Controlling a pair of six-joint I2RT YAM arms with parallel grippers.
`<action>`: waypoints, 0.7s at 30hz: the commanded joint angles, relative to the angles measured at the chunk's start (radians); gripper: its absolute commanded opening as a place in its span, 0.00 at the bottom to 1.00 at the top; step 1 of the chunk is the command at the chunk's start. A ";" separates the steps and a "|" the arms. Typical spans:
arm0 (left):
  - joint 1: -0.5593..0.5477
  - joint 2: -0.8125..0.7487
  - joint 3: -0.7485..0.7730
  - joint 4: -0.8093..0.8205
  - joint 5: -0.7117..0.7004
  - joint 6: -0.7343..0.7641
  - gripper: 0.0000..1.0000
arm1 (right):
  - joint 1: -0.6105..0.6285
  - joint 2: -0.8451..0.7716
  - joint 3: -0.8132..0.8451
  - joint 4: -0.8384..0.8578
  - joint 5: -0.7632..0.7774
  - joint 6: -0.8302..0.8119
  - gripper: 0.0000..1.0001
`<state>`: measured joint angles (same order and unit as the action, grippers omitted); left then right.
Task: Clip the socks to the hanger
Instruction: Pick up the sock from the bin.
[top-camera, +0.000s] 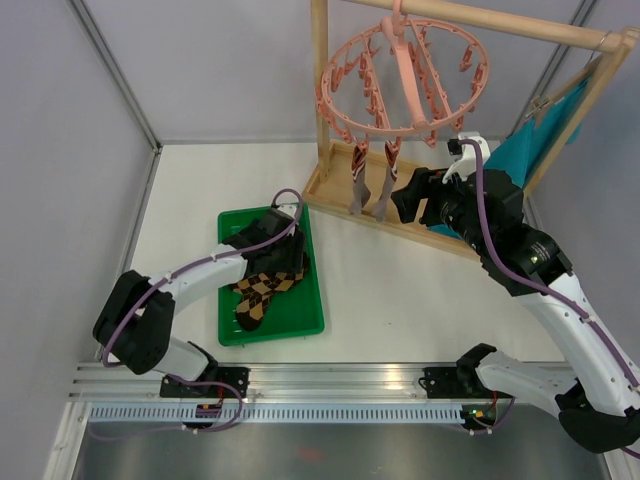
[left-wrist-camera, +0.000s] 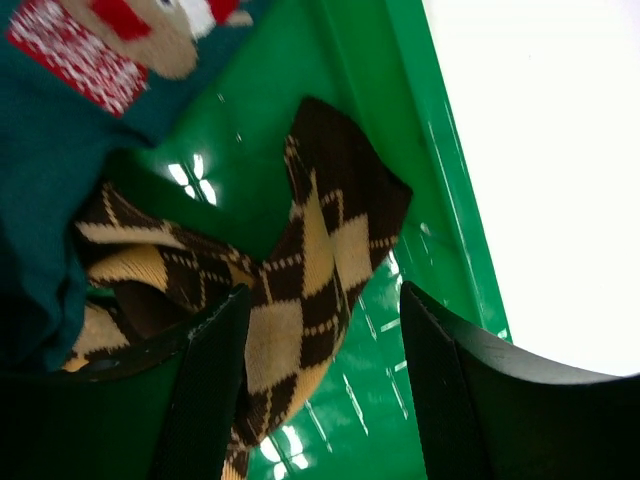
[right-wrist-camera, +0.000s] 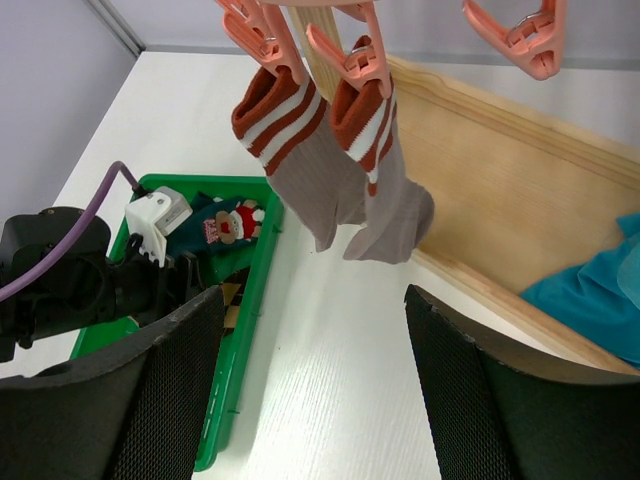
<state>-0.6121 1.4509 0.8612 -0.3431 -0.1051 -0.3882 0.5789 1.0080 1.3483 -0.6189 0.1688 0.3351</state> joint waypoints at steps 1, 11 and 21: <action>0.026 0.014 0.045 0.091 0.022 0.017 0.66 | 0.002 -0.016 -0.001 0.044 -0.009 -0.007 0.79; 0.038 -0.004 0.087 0.092 -0.123 -0.047 0.66 | 0.001 -0.029 -0.009 0.044 -0.003 -0.005 0.79; 0.038 0.057 0.154 0.082 -0.097 0.025 0.65 | 0.001 -0.039 -0.003 0.041 0.000 -0.010 0.79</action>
<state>-0.5777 1.4826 0.9817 -0.2729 -0.2089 -0.3946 0.5789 0.9855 1.3464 -0.6052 0.1696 0.3351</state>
